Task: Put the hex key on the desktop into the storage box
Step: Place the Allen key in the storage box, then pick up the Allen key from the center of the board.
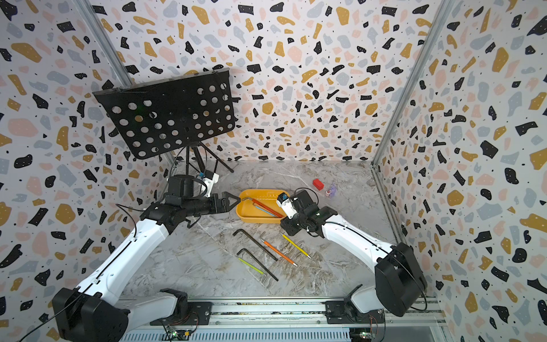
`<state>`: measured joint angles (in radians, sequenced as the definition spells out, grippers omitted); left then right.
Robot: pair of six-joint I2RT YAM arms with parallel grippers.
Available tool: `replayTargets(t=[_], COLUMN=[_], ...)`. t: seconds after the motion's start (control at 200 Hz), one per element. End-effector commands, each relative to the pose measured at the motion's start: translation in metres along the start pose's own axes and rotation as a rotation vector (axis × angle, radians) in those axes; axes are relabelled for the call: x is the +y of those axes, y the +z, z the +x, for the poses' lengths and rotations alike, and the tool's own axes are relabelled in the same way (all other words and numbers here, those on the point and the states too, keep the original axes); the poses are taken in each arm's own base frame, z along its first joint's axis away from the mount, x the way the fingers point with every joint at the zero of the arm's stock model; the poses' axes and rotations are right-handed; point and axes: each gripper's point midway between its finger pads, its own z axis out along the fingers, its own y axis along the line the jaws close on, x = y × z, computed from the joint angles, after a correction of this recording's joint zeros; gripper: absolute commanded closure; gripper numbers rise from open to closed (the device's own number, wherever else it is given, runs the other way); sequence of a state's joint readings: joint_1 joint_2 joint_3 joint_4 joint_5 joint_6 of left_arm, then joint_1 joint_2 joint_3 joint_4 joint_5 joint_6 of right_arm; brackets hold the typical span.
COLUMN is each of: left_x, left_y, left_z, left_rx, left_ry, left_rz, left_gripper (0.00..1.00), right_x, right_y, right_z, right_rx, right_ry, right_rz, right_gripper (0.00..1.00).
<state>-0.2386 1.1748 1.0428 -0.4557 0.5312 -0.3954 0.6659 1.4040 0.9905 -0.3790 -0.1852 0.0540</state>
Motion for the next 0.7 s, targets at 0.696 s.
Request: replayTargets(t=[0.696], left_x=[0.024], left_y=[0.005], left_z=[0.011], left_rx=[0.027], left_ry=[-0.002], left_rz=[-0.113], left_gripper=[0.00], right_x=[0.007], right_y=[0.046], right_z=[0.073], right_rx=[0.219], right_ry=[0.085], right_rz=[-0.021], right_gripper=[0.50])
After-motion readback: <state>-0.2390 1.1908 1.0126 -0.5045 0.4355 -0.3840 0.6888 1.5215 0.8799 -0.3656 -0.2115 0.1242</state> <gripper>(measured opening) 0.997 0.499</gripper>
